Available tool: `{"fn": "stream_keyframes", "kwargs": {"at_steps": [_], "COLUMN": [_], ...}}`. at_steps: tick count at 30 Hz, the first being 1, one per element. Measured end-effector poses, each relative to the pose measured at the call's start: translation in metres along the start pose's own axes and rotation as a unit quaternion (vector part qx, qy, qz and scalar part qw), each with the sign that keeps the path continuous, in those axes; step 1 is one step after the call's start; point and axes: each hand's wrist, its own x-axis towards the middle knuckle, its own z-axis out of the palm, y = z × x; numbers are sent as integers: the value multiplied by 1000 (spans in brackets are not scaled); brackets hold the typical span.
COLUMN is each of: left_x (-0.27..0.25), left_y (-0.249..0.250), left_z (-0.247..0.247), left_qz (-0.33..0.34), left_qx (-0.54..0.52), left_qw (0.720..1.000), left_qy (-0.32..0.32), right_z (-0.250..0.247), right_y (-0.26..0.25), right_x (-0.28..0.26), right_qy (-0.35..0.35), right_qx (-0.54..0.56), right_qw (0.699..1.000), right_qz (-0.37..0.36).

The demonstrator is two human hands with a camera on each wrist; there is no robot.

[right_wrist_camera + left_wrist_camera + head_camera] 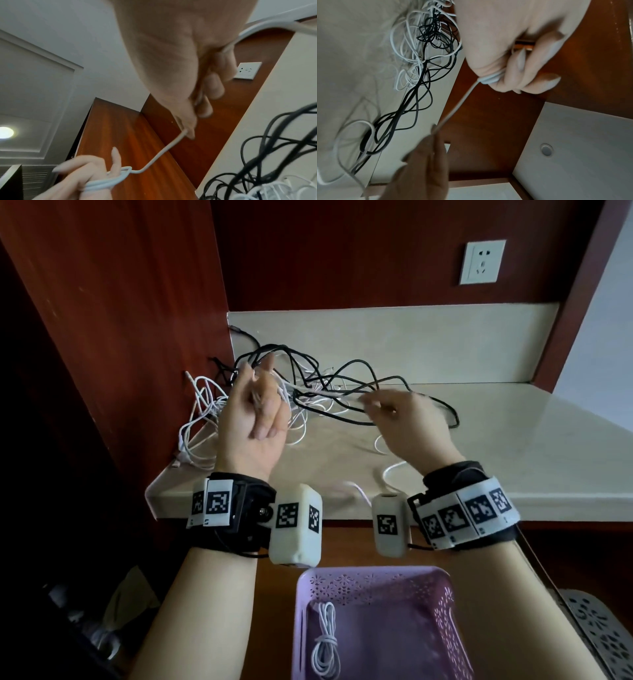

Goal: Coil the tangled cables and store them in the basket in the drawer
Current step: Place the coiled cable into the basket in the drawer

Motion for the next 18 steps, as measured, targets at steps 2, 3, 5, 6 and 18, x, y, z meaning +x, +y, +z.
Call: {"fn": "stream_keyframes", "kwargs": {"at_steps": [2, 3, 5, 6, 18], "left_x": [1, 2, 3, 4, 10], "left_y": [-1, -2, -6, -7, -4], "left_z": [3, 5, 7, 6, -21], "left_qz": [25, 38, 59, 63, 19], "left_qx": [17, 41, 83, 95, 368], "left_qw": [999, 997, 991, 989, 919], "left_qy": [41, 61, 89, 97, 142], "right_z": [4, 5, 4, 2, -37], "right_y": [-1, -4, -12, -15, -28], "right_x": [-4, -6, -8, -9, -16], "right_qy": [-94, -128, -172, -190, -165], "right_qx": [-45, -46, -53, -52, 176], "right_qw": [994, 990, 983, 980, 967], "right_qz": [-15, -24, -35, -34, -76]}}
